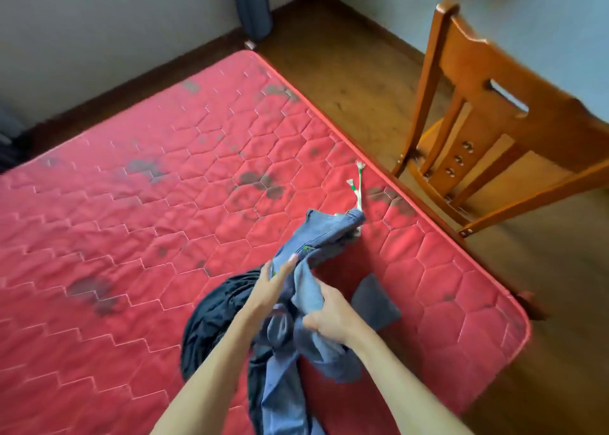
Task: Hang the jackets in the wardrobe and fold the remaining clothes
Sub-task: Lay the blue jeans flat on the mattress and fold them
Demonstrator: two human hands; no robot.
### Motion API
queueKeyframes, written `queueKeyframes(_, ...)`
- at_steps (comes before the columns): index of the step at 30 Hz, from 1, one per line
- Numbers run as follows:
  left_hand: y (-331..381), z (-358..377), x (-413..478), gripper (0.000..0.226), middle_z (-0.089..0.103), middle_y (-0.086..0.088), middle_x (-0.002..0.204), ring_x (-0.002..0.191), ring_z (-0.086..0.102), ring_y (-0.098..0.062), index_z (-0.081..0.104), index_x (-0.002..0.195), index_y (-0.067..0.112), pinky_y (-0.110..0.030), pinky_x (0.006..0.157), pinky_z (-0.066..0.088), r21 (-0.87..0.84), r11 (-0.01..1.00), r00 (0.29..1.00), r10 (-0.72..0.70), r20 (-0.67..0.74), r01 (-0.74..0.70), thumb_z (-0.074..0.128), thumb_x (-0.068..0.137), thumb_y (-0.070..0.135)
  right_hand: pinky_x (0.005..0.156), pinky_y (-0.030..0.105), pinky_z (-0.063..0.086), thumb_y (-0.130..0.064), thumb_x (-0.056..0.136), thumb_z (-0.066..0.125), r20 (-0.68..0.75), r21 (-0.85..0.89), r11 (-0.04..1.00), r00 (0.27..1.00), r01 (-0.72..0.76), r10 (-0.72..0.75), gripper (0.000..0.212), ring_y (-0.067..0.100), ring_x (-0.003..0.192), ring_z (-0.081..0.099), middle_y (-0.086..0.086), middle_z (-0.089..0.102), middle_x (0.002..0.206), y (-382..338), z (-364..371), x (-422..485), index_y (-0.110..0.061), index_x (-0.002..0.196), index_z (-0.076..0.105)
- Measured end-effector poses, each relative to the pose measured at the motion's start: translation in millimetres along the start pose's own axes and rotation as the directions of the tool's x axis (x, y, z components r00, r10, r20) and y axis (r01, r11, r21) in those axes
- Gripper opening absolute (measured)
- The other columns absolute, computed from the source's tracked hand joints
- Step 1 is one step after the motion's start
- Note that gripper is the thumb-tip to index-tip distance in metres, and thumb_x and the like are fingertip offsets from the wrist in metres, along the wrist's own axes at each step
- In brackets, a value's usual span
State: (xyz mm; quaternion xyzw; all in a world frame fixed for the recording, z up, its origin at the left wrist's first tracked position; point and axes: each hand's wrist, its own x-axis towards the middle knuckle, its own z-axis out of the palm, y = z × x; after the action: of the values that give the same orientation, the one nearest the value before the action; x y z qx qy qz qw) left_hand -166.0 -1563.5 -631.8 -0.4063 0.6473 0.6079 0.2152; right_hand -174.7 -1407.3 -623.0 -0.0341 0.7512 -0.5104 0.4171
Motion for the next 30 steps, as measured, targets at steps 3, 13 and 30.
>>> queueKeyframes(3,14.3,-23.2,-49.0,0.046,0.073,-0.002,0.1,0.082,0.07,-0.014,0.065,0.108,0.021,-0.031,0.067,0.057,-0.072,0.995,0.994,0.074,0.075,-0.068,0.078,0.076,0.051,0.066,0.019,0.046,-0.01,0.057,0.058,0.118,-0.028,0.996,0.99,0.08,-0.076,0.052,-0.001,0.07,0.056,-0.012,0.066,0.085,-44.6,19.5,-50.3,-0.017,0.108,0.065)
queueKeyframes(13,9.3,-127.2,-237.2,0.02,0.073,-0.002,0.086,0.078,0.062,-0.015,0.072,0.101,0.022,-0.028,0.067,0.047,-0.143,0.904,0.916,0.394,-0.081,-0.402,0.06,0.089,0.009,0.072,0.035,0.054,-0.062,0.094,0.049,-0.004,0.293,0.944,0.987,-0.152,0.161,0.056,0.022,0.082,0.062,0.007,0.069,0.088,-133.3,54.3,-191.2,-0.012,0.106,0.069)
queueKeyframes(30,14.5,-220.5,-429.2,0.125,0.056,-0.007,0.136,0.123,0.057,-0.025,0.04,0.142,0.016,-0.041,0.103,0.048,0.269,0.837,0.84,0.524,-0.144,-0.476,0.052,0.051,0.101,0.082,0.043,0.056,0.004,0.088,0.059,-0.277,0.491,0.715,0.867,0.498,-0.413,0.028,0.031,0.085,0.069,0.018,0.073,0.097,-254.2,181.2,-271.9,-0.017,0.097,0.076)
